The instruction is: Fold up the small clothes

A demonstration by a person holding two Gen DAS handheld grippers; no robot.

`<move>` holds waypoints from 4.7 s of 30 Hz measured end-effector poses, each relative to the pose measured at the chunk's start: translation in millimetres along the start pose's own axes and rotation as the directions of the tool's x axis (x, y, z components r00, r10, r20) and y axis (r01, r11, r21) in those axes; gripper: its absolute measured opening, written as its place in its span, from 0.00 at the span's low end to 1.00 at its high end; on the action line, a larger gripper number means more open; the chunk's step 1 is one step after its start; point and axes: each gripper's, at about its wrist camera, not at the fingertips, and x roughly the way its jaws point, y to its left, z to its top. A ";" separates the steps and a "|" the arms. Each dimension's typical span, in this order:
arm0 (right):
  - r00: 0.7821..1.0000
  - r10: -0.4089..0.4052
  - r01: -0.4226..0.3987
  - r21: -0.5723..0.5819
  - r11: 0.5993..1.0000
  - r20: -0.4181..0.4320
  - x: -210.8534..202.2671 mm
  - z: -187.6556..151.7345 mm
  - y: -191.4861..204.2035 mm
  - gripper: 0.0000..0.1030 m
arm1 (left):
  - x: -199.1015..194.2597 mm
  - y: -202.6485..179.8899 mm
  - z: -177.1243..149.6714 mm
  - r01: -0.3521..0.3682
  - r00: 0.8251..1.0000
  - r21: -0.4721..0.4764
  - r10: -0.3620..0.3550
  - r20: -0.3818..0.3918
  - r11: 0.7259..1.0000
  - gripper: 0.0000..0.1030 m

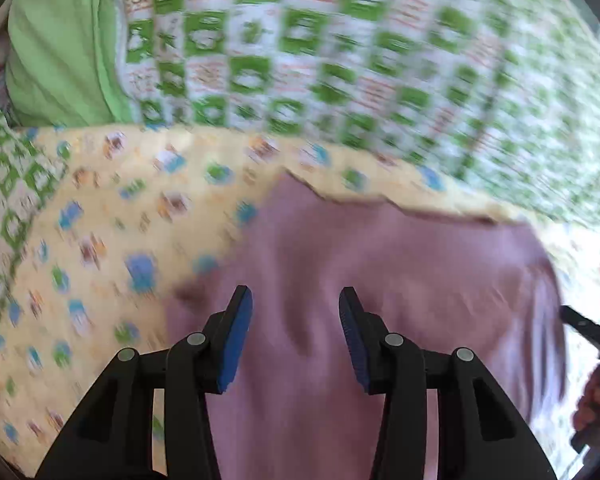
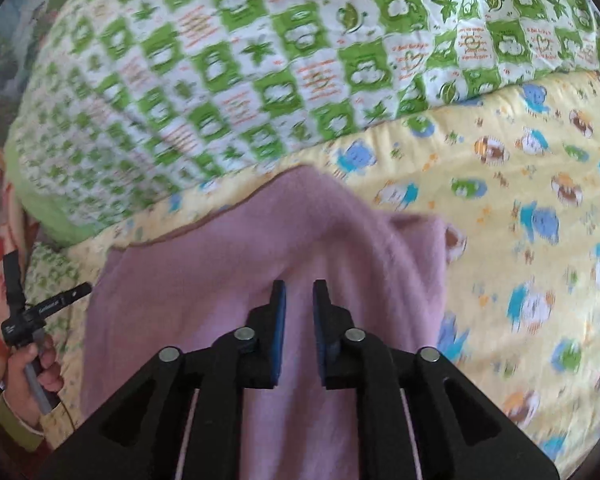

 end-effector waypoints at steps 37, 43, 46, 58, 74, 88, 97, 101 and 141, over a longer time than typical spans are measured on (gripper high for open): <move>0.962 -0.217 0.226 0.035 0.973 -0.167 -23.5 -97.3 -19.3 0.42 | -43.9 116.0 -178.8 0.014 0.961 -0.569 -0.168 -0.219 0.822 0.72; 0.974 -0.186 0.199 0.095 0.975 -0.133 -44.1 -89.1 -25.1 0.43 | -28.7 115.6 -173.3 0.027 0.975 -0.642 -0.161 -0.150 0.767 0.78; 0.978 -0.162 0.173 0.081 0.982 -0.130 -41.9 -84.5 -9.0 0.43 | -23.4 107.8 -160.4 0.047 0.980 -0.627 -0.158 -0.122 0.778 0.37; 0.990 0.050 -0.044 0.047 0.998 -0.131 -15.2 -40.5 46.9 0.44 | -68.8 -16.1 -99.2 0.267 0.963 -0.256 -0.270 0.025 0.929 0.15; 0.867 0.335 -0.362 -0.005 0.932 -0.369 128.7 28.6 166.4 0.88 | -30.0 -68.2 -119.5 0.263 0.958 -0.194 -0.279 -0.060 0.945 0.15; 0.867 0.307 -0.384 -0.136 0.913 -0.393 150.8 45.2 205.7 0.15 | -43.0 -95.2 -111.4 0.290 0.953 -0.133 -0.299 -0.055 0.948 0.15; 0.946 0.253 -0.289 -0.175 0.941 -0.202 43.3 91.8 115.8 0.15 | -52.7 -197.7 -89.7 0.504 0.862 0.041 -0.499 -0.087 0.863 0.15; 0.973 0.149 -0.169 -0.107 0.980 -0.174 21.1 88.3 42.9 0.15 | -28.6 -248.9 -102.9 0.531 0.844 0.114 -0.510 -0.168 0.840 0.15; 0.997 0.069 -0.067 0.055 0.996 -0.038 -47.9 9.3 -38.5 0.38 | 11.0 -203.1 -104.6 0.581 0.789 0.077 -0.538 -0.298 0.810 0.43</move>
